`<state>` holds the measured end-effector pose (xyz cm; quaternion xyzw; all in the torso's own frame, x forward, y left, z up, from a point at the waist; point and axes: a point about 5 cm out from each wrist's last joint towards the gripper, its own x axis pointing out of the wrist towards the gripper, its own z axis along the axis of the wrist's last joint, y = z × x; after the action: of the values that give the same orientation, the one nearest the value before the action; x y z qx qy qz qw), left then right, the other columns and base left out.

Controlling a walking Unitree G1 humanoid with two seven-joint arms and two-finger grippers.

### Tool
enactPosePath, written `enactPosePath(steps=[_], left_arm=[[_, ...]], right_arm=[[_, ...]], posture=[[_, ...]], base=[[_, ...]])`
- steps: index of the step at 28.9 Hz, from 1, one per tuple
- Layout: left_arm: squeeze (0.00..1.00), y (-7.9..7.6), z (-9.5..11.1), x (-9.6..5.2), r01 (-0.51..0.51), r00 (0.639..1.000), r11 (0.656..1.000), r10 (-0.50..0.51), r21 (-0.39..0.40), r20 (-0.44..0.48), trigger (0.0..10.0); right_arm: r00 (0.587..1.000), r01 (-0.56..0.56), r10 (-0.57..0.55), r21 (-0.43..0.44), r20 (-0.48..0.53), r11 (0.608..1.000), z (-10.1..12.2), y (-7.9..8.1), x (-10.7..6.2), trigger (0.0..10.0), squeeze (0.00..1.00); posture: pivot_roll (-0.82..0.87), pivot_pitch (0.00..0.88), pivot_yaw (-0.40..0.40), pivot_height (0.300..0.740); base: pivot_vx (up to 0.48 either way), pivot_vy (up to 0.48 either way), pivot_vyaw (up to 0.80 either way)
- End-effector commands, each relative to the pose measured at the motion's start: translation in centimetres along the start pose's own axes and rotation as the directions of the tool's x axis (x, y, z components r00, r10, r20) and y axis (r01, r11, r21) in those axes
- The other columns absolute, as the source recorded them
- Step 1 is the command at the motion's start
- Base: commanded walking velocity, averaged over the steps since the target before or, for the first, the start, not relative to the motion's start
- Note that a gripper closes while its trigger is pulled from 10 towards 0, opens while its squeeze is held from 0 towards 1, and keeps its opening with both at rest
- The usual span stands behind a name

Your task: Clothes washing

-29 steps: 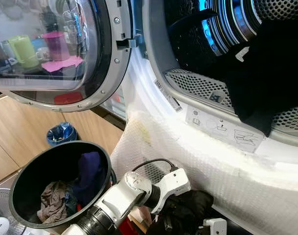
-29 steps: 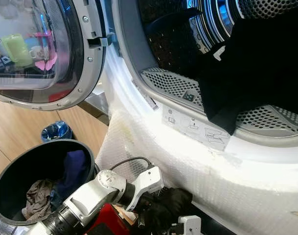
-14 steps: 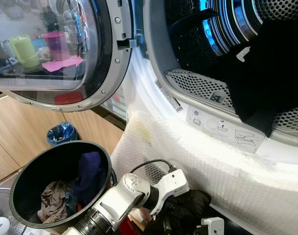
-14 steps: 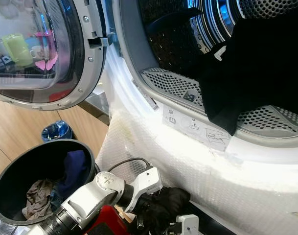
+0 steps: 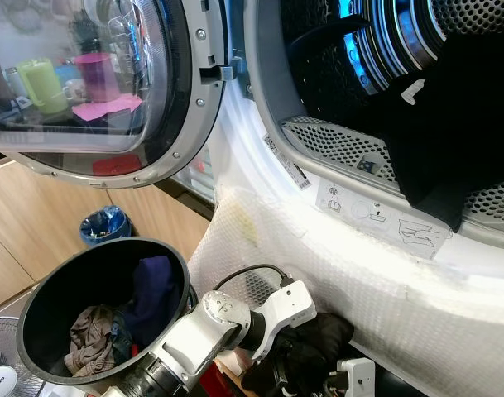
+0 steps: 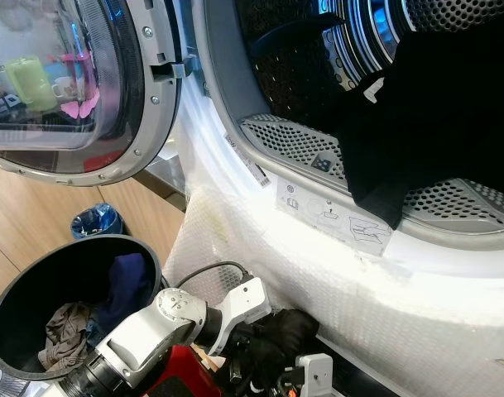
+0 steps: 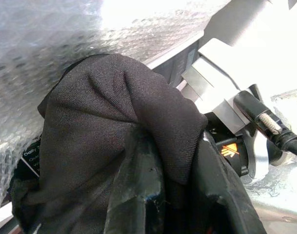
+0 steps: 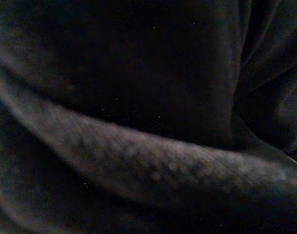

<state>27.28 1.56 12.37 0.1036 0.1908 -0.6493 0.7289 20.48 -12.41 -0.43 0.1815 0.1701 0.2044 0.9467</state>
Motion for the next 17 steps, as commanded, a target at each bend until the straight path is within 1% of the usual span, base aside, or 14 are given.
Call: enactPosePath(steps=[1, 3, 4, 5, 6, 10, 12, 14, 17], left_arm=[[0.00, -0.3, 1.2, -0.3, 0.007, 0.999, 0.999, -0.008, 0.033, 0.045, 0.0], [0.00, -0.3, 1.2, -0.4, 0.005, 0.999, 0.999, -0.007, 0.037, 0.045, 0.0], [0.00, -0.2, 1.2, -0.4, -0.002, 0.999, 0.999, 0.001, 0.041, 0.044, 1.3], [0.00, -0.2, 1.2, -0.5, -0.006, 0.999, 0.999, 0.003, 0.047, 0.044, 4.9], [1.00, -0.2, 1.2, -0.6, 0.001, 0.999, 0.999, -0.003, 0.049, 0.047, 10.0], [1.00, -0.4, 0.6, -1.3, 0.005, 0.999, 0.999, -0.006, 0.040, 0.032, 10.0], [1.00, -0.4, 0.3, -2.1, -0.001, 1.000, 1.000, 0.001, 0.029, 0.023, 10.0], [1.00, 0.0, -0.4, -3.4, -0.042, 0.999, 0.999, 0.042, -0.008, 0.013, 10.0], [1.00, 0.5, -0.8, -4.3, -0.078, 0.997, 0.997, 0.078, -0.025, 0.003, 10.0]], right_arm=[[0.999, 0.021, -0.021, 0.018, -0.027, 1.000, -0.6, -0.2, -0.2, 0.0, 0.00], [1.000, 0.020, -0.019, 0.018, -0.023, 1.000, -0.5, -0.2, -0.1, 0.0, 0.00], [1.000, 0.020, -0.019, 0.018, -0.022, 1.000, -0.5, -0.2, -0.1, 0.0, 0.00], [1.000, 0.020, -0.019, 0.018, -0.021, 1.000, -0.5, -0.2, 0.0, 0.0, 0.00], [1.000, 0.022, -0.021, 0.020, -0.021, 1.000, -0.5, -0.3, 0.0, 0.0, 0.00], [0.999, 0.026, -0.025, 0.023, -0.038, 0.999, -1.1, -0.3, 0.0, 0.0, 0.00], [0.999, 0.029, -0.028, 0.028, -0.039, 0.999, -1.2, -0.2, 0.0, 0.0, 0.00], [0.998, 0.042, -0.041, 0.039, -0.041, 0.998, -1.5, -0.3, -0.2, 0.0, 0.00], [0.998, 0.045, -0.043, 0.043, -0.043, 0.998, -1.7, -0.2, -0.3, 0.0, 0.00]], posture=[[0.21, 0.052, 0.016, 0.740], [0.21, 0.056, 0.017, 0.740], [0.21, 0.056, 0.017, 0.740], [0.22, 0.060, 0.020, 0.740], [0.22, 0.063, 0.019, 0.740], [0.22, 0.071, 0.026, 0.740], [0.22, 0.076, 0.030, 0.740], [0.22, 0.081, 0.037, 0.740], [0.22, 0.086, 0.035, 0.740]], base=[[0.000, 0.000, 0.00], [0.000, 0.000, 0.00], [0.000, 0.000, 0.00], [0.000, 0.000, 0.00], [0.000, 0.000, 0.00], [0.000, 0.000, 0.00], [0.000, 0.000, 0.00], [0.000, 0.000, 0.00], [0.000, 0.000, 0.00]])
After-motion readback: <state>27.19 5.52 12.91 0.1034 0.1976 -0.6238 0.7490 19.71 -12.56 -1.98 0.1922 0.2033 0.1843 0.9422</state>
